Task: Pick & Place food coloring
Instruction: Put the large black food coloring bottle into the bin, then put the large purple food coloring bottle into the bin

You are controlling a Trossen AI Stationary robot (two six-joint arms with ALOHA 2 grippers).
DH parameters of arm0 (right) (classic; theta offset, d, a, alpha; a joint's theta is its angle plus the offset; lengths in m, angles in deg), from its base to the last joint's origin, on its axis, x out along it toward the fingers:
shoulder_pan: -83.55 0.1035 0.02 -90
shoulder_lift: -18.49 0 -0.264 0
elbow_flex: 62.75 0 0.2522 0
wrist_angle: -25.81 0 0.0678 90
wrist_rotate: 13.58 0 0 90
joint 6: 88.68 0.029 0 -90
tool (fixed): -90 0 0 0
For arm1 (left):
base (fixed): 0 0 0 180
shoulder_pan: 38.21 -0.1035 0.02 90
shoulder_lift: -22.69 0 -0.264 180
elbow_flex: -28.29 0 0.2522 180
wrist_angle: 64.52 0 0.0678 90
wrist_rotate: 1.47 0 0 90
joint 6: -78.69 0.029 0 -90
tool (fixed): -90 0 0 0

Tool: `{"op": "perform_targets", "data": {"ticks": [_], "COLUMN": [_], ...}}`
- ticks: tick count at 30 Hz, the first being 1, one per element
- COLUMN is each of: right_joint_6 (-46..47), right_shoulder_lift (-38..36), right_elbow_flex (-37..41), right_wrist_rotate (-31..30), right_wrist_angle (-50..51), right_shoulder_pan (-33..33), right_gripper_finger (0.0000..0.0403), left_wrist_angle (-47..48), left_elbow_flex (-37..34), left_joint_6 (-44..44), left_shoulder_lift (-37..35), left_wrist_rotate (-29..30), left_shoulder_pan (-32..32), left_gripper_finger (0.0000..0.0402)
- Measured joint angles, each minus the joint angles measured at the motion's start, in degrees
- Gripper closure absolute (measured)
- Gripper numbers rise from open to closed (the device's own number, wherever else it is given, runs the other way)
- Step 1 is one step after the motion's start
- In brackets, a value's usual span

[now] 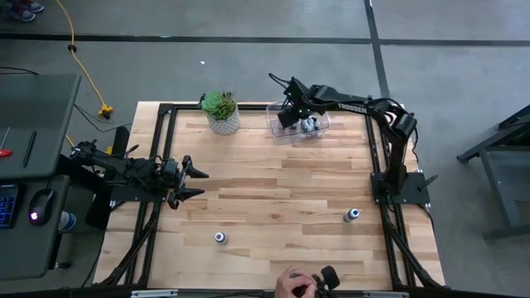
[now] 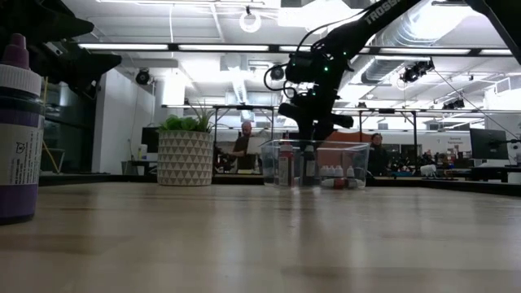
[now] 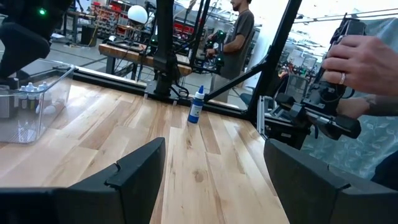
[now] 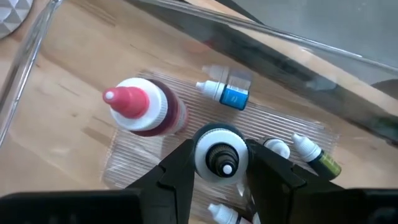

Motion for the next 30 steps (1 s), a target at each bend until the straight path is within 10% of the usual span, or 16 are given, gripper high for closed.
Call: {"op": "perform_targets", "data": {"ticks": [20, 30], "right_joint_6": [-7.71, -15.54], "right_shoulder_lift": [-0.49, -1.58], "right_elbow_flex": [-6.28, -22.67], "right_wrist_rotate": [-3.15, -3.11], "right_wrist_angle": [5.28, 15.48], "right_shoulder_pan": [0.14, 2.75], "right_gripper_finger": [0.018, 0.017], "left_wrist_angle": [0.0, 0.0], "left_elbow_flex": [0.0, 0.0], "left_joint_6": [0.0, 0.0], "left_shoulder_lift": [0.01, 0.0], "left_wrist_rotate": [0.0, 0.0], "left_shoulder_pan": [-0.02, -0.01], "left_gripper_finger": [0.013, 0.013]}}
